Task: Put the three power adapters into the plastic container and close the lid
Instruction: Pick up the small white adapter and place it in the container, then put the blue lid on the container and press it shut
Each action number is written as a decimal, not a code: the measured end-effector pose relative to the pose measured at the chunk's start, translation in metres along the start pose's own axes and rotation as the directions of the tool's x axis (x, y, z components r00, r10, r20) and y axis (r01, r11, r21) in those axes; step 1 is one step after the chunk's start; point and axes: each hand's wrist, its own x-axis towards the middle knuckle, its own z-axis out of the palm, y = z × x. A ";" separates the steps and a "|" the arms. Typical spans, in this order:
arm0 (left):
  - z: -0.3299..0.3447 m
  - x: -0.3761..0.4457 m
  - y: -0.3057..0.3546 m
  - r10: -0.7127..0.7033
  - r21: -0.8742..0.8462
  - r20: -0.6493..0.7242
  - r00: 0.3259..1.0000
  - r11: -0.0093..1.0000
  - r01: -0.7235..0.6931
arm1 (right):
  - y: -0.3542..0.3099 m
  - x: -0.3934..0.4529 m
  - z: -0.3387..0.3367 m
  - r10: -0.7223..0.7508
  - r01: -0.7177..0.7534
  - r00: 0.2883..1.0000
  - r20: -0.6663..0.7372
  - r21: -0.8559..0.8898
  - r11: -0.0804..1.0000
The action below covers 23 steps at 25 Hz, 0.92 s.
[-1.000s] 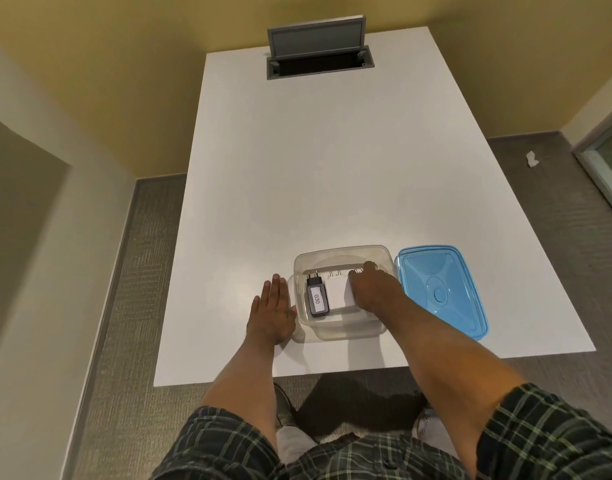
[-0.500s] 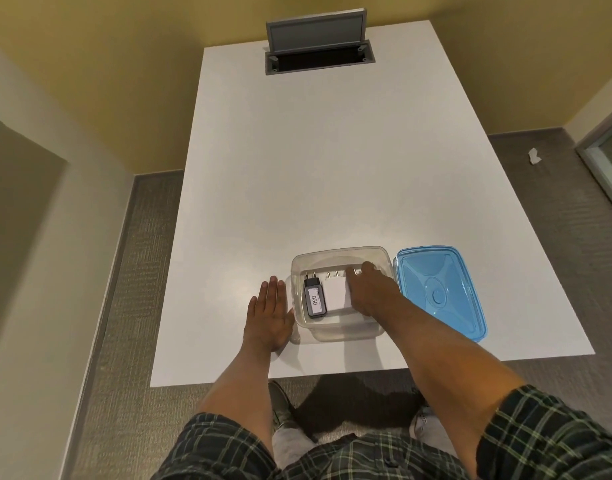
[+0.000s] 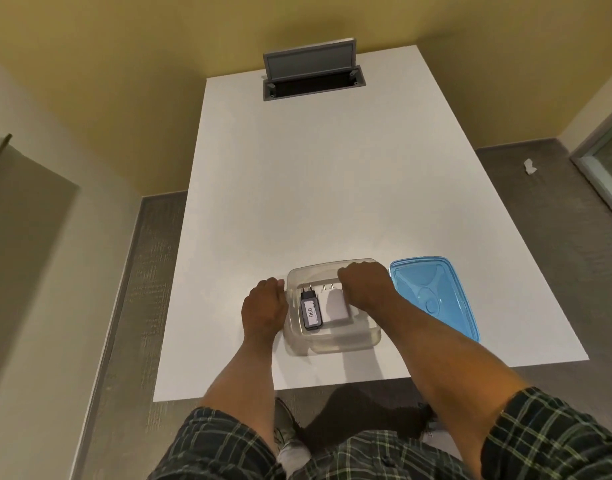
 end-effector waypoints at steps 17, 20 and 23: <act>0.036 0.018 0.198 0.611 0.226 0.148 0.778 0.745 -0.628 | 0.154 -0.076 0.034 0.641 -0.651 0.750 0.161 0.344 0.676; 0.051 0.010 0.223 0.647 0.302 0.292 0.704 0.636 -0.710 | 0.164 -0.087 0.049 0.682 -0.737 0.674 0.285 0.334 0.588; 0.066 0.004 0.233 0.594 0.403 0.457 0.662 0.525 -0.750 | 0.169 -0.089 0.059 0.703 -0.769 0.636 0.318 0.335 0.545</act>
